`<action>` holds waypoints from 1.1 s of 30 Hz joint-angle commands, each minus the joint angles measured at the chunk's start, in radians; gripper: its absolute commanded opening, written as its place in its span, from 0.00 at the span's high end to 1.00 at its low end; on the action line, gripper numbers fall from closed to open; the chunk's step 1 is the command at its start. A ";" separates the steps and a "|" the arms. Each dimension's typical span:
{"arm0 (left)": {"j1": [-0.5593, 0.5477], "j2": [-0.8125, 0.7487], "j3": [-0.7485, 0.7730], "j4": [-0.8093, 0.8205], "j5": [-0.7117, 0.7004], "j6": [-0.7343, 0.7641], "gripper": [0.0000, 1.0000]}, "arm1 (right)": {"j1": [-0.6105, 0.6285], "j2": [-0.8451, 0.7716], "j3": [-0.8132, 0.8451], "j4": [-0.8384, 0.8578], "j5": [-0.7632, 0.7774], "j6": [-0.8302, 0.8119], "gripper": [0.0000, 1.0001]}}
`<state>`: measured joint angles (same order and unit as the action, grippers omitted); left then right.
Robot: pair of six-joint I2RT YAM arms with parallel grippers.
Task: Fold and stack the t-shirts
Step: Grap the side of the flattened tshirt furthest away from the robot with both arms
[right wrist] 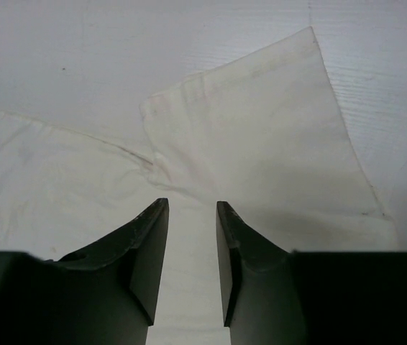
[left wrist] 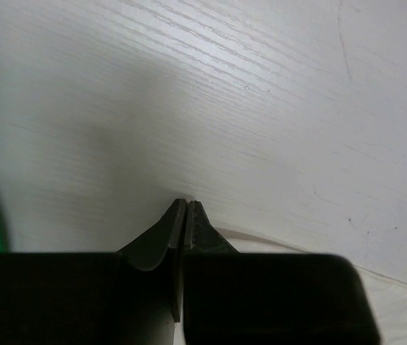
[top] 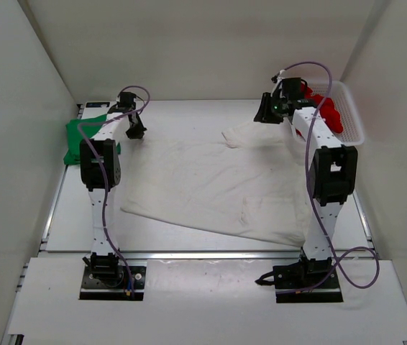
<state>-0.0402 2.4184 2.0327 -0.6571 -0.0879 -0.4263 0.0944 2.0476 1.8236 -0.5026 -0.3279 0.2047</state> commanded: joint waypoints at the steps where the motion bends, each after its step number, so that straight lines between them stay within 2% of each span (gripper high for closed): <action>1: 0.019 -0.044 -0.042 -0.022 -0.016 0.006 0.97 | -0.018 0.080 0.093 -0.001 0.038 -0.031 0.68; 2: 0.016 -0.053 -0.045 -0.016 -0.022 0.006 1.00 | -0.021 0.101 0.139 -0.005 0.059 -0.025 0.66; 4: 0.016 -0.076 -0.078 0.000 -0.015 0.004 1.00 | -0.033 0.190 0.234 -0.034 0.082 -0.036 0.65; 6: 0.013 -0.111 -0.121 0.022 -0.018 0.004 1.00 | -0.033 0.342 0.450 -0.100 0.124 -0.053 0.65; 8: 0.008 -0.157 -0.163 0.066 -0.024 0.018 1.00 | -0.039 0.428 0.557 -0.131 0.150 -0.053 0.60; 13: 0.016 -0.208 -0.196 0.086 0.023 0.011 1.00 | -0.022 0.525 0.591 -0.024 0.260 -0.057 0.51; 18: 0.022 -0.217 -0.216 0.102 0.043 0.000 1.00 | -0.027 0.608 0.629 -0.020 0.196 -0.013 0.51; 25: 0.028 -0.231 -0.258 0.129 0.056 -0.008 1.00 | -0.033 0.617 0.612 0.024 0.107 0.048 0.53; 29: 0.037 -0.266 -0.310 0.169 0.073 -0.020 1.00 | -0.036 0.626 0.617 0.001 0.061 0.076 0.58; 30: 0.040 -0.281 -0.324 0.181 0.080 -0.023 1.00 | -0.039 0.635 0.623 -0.008 0.052 0.085 0.66; 32: 0.039 -0.291 -0.333 0.194 0.082 -0.028 1.00 | -0.045 0.632 0.626 -0.014 0.046 0.091 0.69; 33: 0.037 -0.297 -0.332 0.200 0.082 -0.028 1.00 | -0.048 0.635 0.629 -0.014 0.041 0.091 0.74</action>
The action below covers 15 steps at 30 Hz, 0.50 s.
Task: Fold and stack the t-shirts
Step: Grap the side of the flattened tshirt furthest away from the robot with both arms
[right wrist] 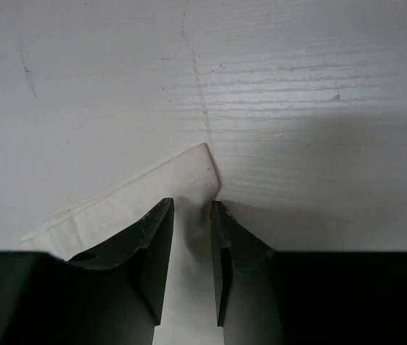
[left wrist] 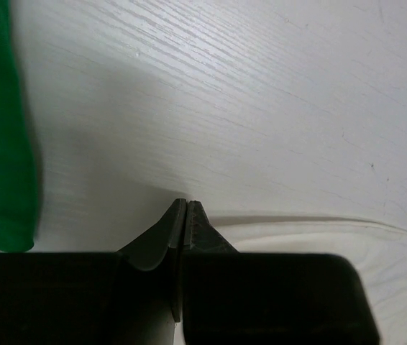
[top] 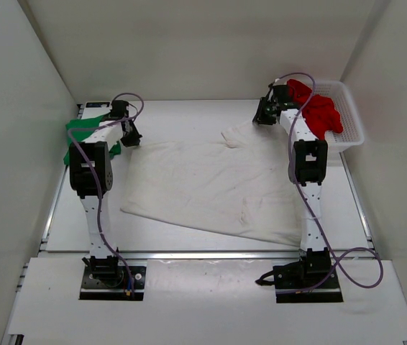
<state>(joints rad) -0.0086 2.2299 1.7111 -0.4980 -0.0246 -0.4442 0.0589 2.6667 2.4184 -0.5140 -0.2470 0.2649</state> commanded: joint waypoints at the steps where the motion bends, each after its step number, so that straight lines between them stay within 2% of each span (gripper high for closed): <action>1: 0.009 -0.107 -0.014 0.038 0.025 -0.004 1.00 | -0.010 0.018 0.036 -0.007 -0.043 0.037 0.76; 4: 0.007 -0.107 -0.004 0.042 0.022 -0.007 1.00 | -0.019 0.030 0.048 -0.012 -0.060 0.051 0.84; 7: 0.006 -0.102 -0.004 0.045 0.020 -0.007 1.00 | -0.030 0.045 0.077 0.003 -0.118 0.080 1.00; 12: 0.009 -0.102 -0.005 0.050 0.025 -0.005 1.00 | -0.019 0.018 0.139 0.022 -0.141 0.089 1.00; 13: 0.045 -0.111 -0.010 0.047 0.034 -0.008 1.00 | -0.027 0.010 0.151 -0.004 -0.135 0.088 1.00; 15: 0.039 -0.118 -0.015 0.053 0.038 -0.010 1.00 | -0.036 -0.057 0.169 -0.047 -0.127 0.044 1.00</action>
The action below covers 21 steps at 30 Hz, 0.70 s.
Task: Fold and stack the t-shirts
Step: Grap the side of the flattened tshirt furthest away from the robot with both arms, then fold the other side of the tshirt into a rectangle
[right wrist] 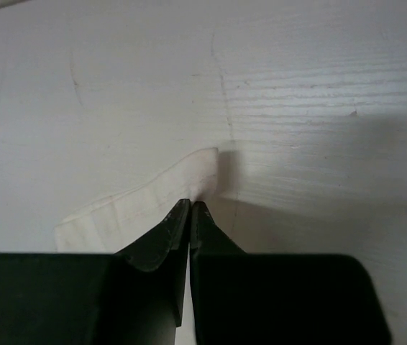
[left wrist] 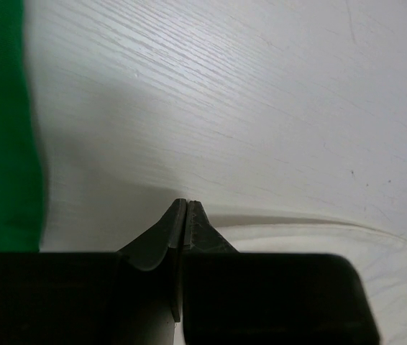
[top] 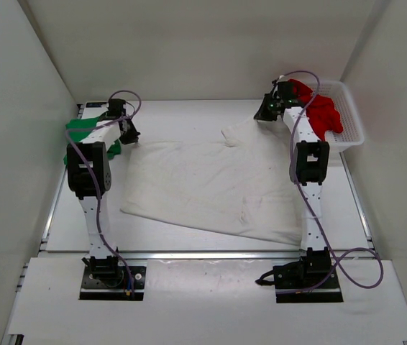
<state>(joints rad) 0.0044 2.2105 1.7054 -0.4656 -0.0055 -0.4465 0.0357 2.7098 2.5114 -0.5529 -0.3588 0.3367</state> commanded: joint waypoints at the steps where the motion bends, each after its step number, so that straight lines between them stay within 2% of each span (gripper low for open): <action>1: 0.028 -0.104 -0.019 0.028 0.016 -0.008 1.00 | -0.023 -0.119 0.079 -0.040 -0.020 -0.033 1.00; 4: 0.025 -0.115 -0.029 0.036 0.024 -0.021 1.00 | -0.034 -0.250 0.047 -0.113 -0.046 -0.091 1.00; 9: 0.020 -0.133 -0.029 0.027 0.045 -0.034 1.00 | -0.034 -0.382 -0.149 -0.240 -0.028 -0.163 1.00; 11: 0.028 -0.161 -0.062 0.041 0.047 -0.044 1.00 | -0.019 -0.471 -0.258 -0.204 -0.014 -0.166 1.00; 13: 0.028 -0.189 -0.090 0.047 0.064 -0.052 1.00 | 0.000 -0.574 -0.458 -0.131 0.006 -0.156 1.00; 16: 0.035 -0.233 -0.142 0.065 0.085 -0.058 1.00 | 0.006 -0.720 -0.664 -0.032 0.001 -0.128 1.00; 21: 0.034 -0.282 -0.200 0.067 0.085 -0.057 1.00 | 0.035 -0.875 -0.894 0.030 0.035 -0.116 1.00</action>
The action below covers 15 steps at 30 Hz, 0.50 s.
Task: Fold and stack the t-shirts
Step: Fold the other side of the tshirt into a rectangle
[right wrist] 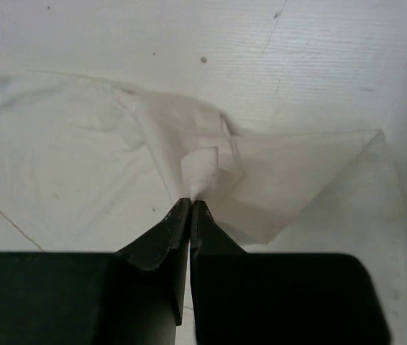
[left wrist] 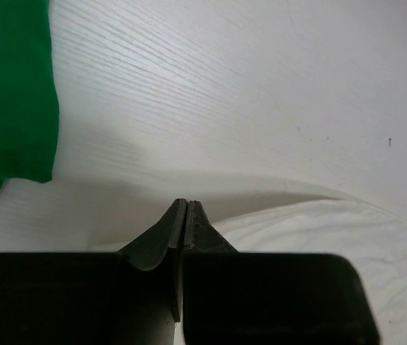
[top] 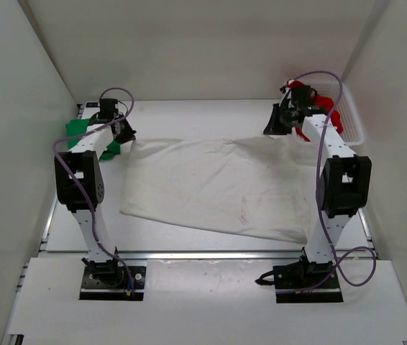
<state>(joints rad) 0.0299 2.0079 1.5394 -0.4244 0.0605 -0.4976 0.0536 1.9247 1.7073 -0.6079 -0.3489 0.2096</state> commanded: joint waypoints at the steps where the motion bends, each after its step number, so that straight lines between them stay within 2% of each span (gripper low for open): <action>1: 0.013 -0.098 -0.044 0.039 0.030 -0.015 1.00 | 0.012 -0.111 -0.165 0.121 0.031 0.019 1.00; 6: 0.044 -0.176 -0.159 0.075 0.064 -0.039 1.00 | 0.028 -0.308 -0.398 0.214 0.079 0.053 1.00; 10: 0.050 -0.208 -0.212 0.087 0.064 -0.041 1.00 | 0.025 -0.453 -0.511 0.238 0.145 0.066 1.00; 15: 0.071 -0.267 -0.283 0.110 0.068 -0.056 1.00 | -0.001 -0.607 -0.698 0.272 0.137 0.086 1.00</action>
<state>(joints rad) 0.0860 1.8210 1.2804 -0.3565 0.1101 -0.5400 0.0689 1.3941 1.0721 -0.4026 -0.2405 0.2722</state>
